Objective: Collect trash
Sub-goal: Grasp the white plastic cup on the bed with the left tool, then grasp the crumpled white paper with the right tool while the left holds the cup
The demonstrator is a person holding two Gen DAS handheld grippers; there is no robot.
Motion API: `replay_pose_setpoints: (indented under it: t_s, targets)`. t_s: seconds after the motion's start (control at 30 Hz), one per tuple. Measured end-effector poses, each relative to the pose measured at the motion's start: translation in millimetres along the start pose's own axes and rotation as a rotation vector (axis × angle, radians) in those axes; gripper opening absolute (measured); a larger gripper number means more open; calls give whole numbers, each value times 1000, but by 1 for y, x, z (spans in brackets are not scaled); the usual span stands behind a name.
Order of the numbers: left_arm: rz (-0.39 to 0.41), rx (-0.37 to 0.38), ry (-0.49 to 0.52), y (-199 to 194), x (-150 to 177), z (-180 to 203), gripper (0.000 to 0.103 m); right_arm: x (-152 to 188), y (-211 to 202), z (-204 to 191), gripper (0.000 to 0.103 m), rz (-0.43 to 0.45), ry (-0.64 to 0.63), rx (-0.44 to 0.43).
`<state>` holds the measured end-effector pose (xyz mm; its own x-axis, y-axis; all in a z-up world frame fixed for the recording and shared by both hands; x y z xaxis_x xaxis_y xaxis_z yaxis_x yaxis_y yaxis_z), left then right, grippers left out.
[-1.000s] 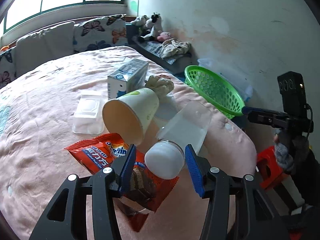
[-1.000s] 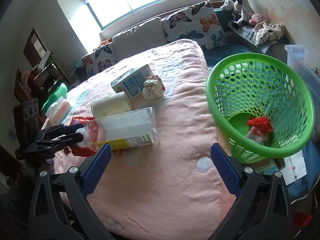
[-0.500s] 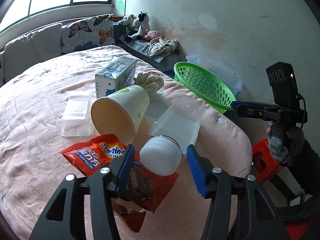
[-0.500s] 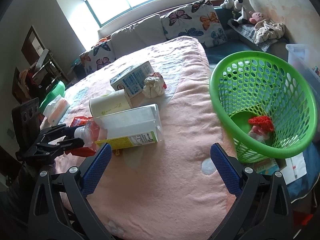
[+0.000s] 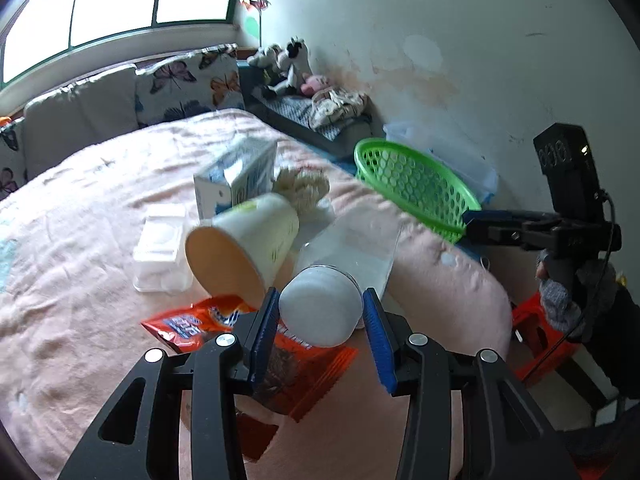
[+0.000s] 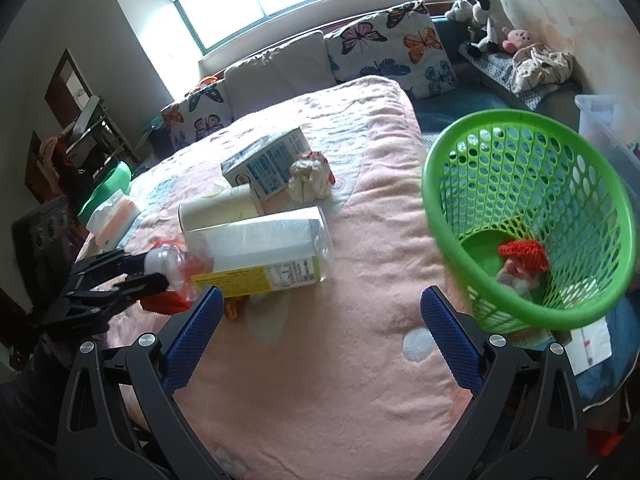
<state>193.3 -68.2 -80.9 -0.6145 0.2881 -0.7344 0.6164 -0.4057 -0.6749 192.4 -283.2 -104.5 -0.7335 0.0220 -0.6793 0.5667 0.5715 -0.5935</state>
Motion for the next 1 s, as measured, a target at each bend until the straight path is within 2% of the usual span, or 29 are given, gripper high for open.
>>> replay_pose_setpoints:
  t_s: [0.17,0.27,0.53,0.67,0.83,0.97,1.0]
  targets:
    - [51,-43,-27,-22,-26,2,41,-22,7,1,98,10,-33,-2]
    - [71,-58,-49,-32,-37,0,41,-37,22,2,98,-4,-40,-33]
    - [98,-75,-72,-42,-48,-4,41,-62,85,6,83,-73,-76,-67]
    - [95,-69,-80,-41,-49,-4,41,-69,111,13,81,-76,-62,-54]
    - [85,-69,-78,-36,-49,-3,41,-72,137,25,71,-87,-5,-55]
    - [82,-70,-87,-33,-50,-4,41,-71,144,26,58,-90,8,-91]
    - [81,-72,-88,-33,-51,-5,41,-72,144,25,52,-89,5,-97]
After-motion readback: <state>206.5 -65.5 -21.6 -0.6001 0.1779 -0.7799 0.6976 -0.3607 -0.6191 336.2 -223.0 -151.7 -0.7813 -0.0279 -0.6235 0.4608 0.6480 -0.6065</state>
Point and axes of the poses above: each gripper's, at about its wrist camera, not at the fingertips, and y roughly the way its jaws point, z to its right, x to its underside, the point moved 9 cm from there along y, roughly the way its jaws point, and after that the axes turned 9 degrees about -x, right-handed, at the moved point
